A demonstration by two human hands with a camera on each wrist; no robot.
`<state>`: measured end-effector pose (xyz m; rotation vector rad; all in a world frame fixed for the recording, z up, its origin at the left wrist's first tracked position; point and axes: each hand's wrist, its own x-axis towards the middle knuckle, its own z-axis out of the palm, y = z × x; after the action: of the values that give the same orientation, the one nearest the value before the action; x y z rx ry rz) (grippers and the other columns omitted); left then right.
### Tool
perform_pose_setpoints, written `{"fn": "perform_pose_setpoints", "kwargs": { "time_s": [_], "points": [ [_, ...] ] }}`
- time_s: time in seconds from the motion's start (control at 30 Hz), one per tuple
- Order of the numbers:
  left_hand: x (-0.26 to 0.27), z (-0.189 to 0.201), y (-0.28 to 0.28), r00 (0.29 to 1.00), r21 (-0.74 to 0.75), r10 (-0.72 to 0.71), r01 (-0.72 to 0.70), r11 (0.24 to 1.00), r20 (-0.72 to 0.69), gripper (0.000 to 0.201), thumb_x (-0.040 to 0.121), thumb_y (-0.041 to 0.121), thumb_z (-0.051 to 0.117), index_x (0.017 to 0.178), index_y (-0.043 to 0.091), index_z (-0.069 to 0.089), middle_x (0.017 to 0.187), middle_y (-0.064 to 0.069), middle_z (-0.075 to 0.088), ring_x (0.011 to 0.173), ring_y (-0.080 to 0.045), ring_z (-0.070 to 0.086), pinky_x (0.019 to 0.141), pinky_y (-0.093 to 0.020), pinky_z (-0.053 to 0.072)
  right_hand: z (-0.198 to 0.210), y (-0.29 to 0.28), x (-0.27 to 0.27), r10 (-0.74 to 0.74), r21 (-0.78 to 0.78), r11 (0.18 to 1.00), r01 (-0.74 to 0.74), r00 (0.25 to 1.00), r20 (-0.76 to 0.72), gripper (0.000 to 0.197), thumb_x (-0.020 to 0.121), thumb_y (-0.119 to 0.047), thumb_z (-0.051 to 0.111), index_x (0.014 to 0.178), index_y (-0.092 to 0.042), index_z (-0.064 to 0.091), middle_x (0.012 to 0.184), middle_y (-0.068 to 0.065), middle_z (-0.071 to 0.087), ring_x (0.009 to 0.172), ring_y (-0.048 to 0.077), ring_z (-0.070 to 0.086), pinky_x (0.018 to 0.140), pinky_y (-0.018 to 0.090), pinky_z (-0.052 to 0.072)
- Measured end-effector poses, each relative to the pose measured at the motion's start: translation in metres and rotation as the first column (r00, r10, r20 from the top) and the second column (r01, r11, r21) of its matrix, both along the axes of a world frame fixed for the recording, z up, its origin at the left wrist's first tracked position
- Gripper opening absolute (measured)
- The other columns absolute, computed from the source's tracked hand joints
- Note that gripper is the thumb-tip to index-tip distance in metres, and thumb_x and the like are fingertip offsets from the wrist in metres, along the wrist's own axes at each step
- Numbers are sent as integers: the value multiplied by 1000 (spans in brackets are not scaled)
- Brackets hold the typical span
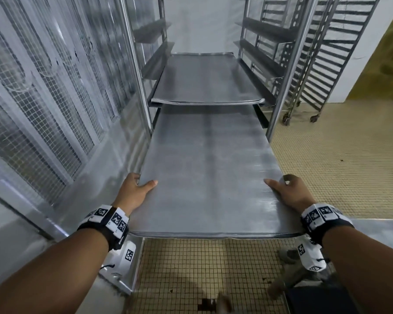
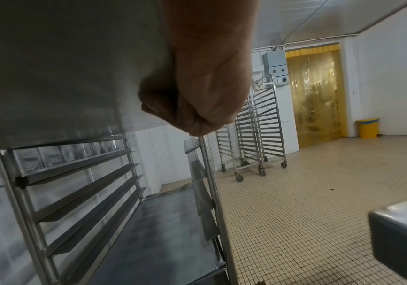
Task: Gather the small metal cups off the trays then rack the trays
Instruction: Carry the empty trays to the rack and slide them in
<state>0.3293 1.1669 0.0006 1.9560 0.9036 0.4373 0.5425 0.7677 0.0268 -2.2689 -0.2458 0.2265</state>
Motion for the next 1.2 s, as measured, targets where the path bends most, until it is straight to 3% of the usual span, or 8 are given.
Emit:
{"fn": "perform_pose_setpoints", "kwargs": {
  "time_s": [0.23,0.5,0.63,0.73,0.93,1.07,1.13,1.2],
  "points": [
    [60,1,27,999,-8,9,-9,1000,34,63,80,40,81,126,9,50,121,-7,60,103,-23,62,88,-38,53,0,28,64,6,5,1000,-6,1000,-17,49,81,-56,73,92,-10,62,89,3,69,77,18,64,60,28,43],
    [123,8,43,998,-8,4,-4,1000,69,37,84,30,79,103,14,51,87,10,60,80,-12,63,64,-23,49,-1,55,136,-16,7,1000,16,999,-40,54,79,-58,73,103,-10,63,94,3,67,75,13,60,60,27,43],
    [151,11,66,995,-17,-56,57,998,78,36,82,38,80,99,8,70,90,-3,76,81,-19,74,73,-34,60,2,67,171,16,-25,1000,-16,1000,-17,58,75,-65,72,97,-11,69,92,5,73,82,24,68,79,39,56],
    [164,14,74,997,0,-65,66,998,50,38,81,42,79,96,9,72,88,-4,76,79,-19,74,72,-35,61,6,74,181,30,-21,999,-30,999,-15,54,80,-58,72,101,-9,69,95,7,72,82,25,67,76,35,52],
    [159,14,82,993,92,-49,59,994,-111,73,68,75,72,109,15,64,100,0,73,89,-19,71,84,-43,59,6,71,179,49,-47,998,-50,998,-38,61,83,-58,69,116,-7,64,107,9,71,87,25,65,79,33,48],
    [153,41,63,965,389,-23,127,913,-260,71,79,56,73,129,14,47,126,-17,53,114,-38,55,94,-48,50,23,72,171,140,-258,956,-140,990,-16,72,87,-58,63,138,-10,46,129,16,60,105,33,61,90,40,48],
    [149,55,45,948,448,-99,234,863,-303,76,81,54,72,140,16,44,141,-19,45,129,-40,46,103,-52,45,34,73,159,181,-371,917,-145,981,65,79,87,-58,62,147,-12,38,139,22,50,118,41,55,98,45,47],
    [142,62,24,907,442,-211,368,818,-364,77,84,57,68,143,14,44,148,-15,43,135,-35,42,108,-49,41,44,78,134,258,-416,891,-181,956,137,73,88,-58,59,144,-15,43,141,20,47,122,41,52,102,48,45]
  ]
}}
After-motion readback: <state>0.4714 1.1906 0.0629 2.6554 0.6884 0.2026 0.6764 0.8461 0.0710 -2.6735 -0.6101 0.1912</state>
